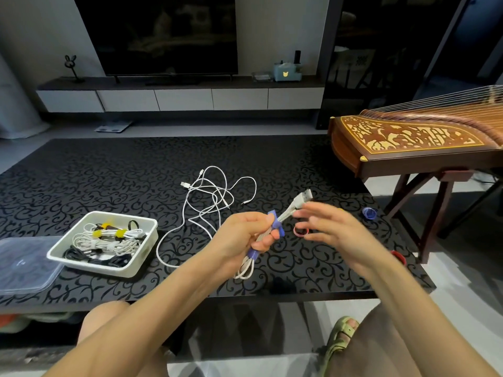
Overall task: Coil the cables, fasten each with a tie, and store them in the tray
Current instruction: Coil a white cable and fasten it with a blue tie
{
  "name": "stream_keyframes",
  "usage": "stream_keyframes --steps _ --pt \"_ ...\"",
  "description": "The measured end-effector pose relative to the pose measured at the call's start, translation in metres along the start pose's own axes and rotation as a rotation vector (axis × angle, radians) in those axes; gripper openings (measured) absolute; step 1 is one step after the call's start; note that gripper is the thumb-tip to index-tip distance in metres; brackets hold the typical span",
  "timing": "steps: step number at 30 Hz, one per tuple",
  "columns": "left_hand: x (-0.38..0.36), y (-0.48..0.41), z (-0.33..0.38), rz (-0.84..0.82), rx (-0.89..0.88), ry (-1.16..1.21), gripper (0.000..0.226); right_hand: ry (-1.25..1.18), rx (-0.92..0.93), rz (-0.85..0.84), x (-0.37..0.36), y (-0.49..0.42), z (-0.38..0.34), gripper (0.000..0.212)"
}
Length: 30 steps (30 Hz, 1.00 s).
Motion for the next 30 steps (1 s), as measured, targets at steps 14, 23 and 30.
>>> stream_keyframes --steps 14,23,30 --pt "0.007 0.008 -0.001 -0.003 0.115 0.045 0.03 0.058 0.128 0.144 -0.034 -0.007 0.01 0.012" --pt "0.031 0.009 -0.003 0.331 -0.137 -0.451 0.02 0.269 0.1 0.175 -0.058 0.027 0.026 0.019" --pt "-0.002 0.022 0.013 0.297 -0.62 -1.116 0.008 -0.06 -0.149 0.157 -0.057 0.019 0.004 0.025"
Point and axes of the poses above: each hand's wrist, its own y-axis away from the middle knuckle, its own x-axis out of the back of the hand, z = x × y, the point moved 7 cm from there along -y, towards the middle knuckle, and after that the axes turned 1 degree about -x, right-handed, at the moved point
